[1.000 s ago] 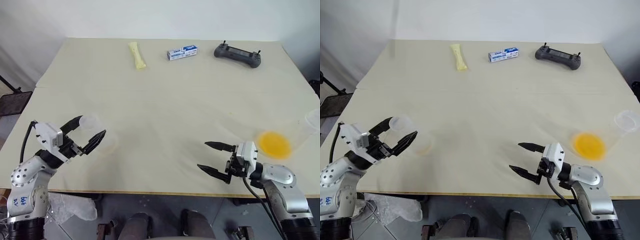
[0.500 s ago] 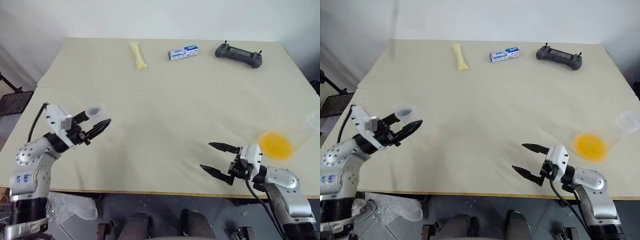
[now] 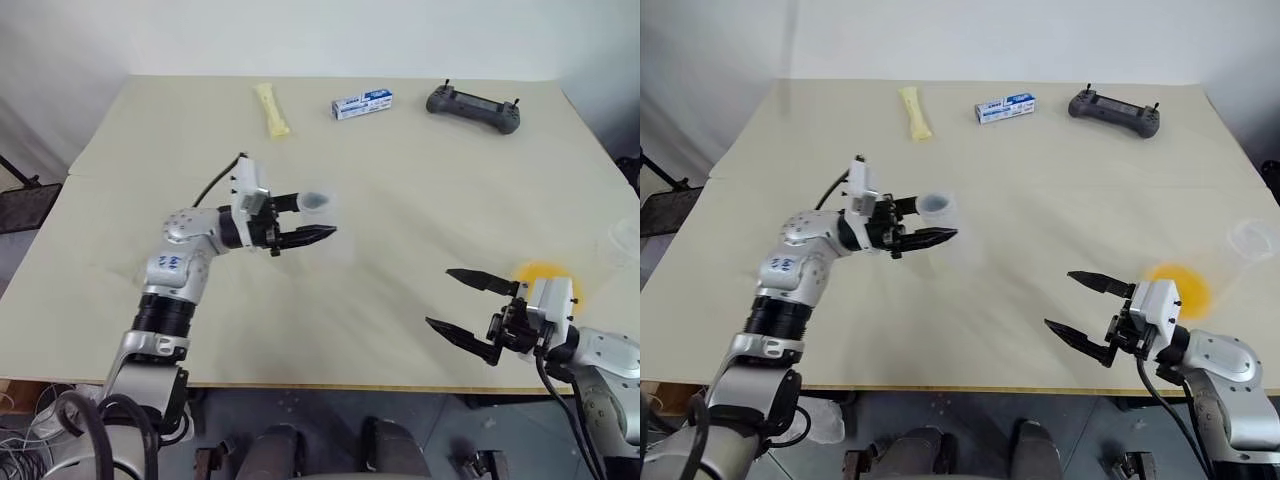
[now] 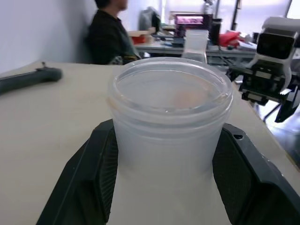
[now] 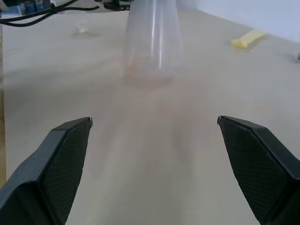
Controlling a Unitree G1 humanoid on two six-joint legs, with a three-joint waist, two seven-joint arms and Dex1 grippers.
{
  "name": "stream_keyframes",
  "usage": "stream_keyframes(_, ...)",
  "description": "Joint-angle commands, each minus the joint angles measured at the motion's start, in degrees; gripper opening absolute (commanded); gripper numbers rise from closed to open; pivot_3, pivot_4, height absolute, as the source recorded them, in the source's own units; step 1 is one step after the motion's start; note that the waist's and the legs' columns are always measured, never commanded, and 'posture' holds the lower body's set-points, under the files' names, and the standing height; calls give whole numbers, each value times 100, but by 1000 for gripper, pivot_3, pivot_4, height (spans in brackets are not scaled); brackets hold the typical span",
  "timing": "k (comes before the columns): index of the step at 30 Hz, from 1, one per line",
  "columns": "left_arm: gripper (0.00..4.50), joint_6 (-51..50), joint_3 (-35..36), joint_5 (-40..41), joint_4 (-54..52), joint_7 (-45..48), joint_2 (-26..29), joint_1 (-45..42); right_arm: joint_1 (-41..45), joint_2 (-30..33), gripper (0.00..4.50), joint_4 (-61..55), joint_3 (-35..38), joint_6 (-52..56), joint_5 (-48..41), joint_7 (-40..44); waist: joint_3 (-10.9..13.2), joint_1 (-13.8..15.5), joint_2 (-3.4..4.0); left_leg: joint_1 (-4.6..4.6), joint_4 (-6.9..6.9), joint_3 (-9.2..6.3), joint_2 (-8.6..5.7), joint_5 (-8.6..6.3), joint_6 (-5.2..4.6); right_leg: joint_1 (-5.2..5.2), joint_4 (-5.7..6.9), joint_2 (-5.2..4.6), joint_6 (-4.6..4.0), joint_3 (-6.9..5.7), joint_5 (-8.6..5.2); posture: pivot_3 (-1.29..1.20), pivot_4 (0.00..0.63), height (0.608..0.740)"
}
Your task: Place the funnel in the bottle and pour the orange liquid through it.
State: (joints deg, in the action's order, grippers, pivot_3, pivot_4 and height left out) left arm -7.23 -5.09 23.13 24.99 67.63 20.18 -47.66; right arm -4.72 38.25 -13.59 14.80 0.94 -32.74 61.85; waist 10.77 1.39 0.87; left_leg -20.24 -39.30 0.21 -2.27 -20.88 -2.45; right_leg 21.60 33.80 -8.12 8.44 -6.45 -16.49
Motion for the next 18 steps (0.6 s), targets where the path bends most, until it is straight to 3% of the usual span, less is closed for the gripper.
stream_keyframes(1,2480,371,-221,-379,488,32,-335,-384,-57,41,4500,-368,232,35,-26,-229,1,18,-2,0,0,1,-1,1,-1,0,2,-1,0,0,0,0,150,740)
stream_keyframes(8,2480,805,-301,-927,1402,-295,-803,-840,-513,-75,4500,-951,248,150,11,-668,9,56,-14,-5,-3,0,-3,3,-5,0,-2,-3,1,2,1,0,150,740)
stream_keyframes(15,2480,795,-382,-1213,1572,-407,-923,-898,-663,-102,4500,-1185,211,203,43,-908,9,70,-15,-5,-6,2,-5,4,-7,0,-1,-5,2,7,1,0,150,740)
stream_keyframes(18,3448,748,-400,-1267,1508,-446,-939,-860,-653,-91,4500,-1222,192,224,50,-965,9,98,-15,-5,-11,2,-5,4,-7,0,0,-5,2,8,1,0,150,740)
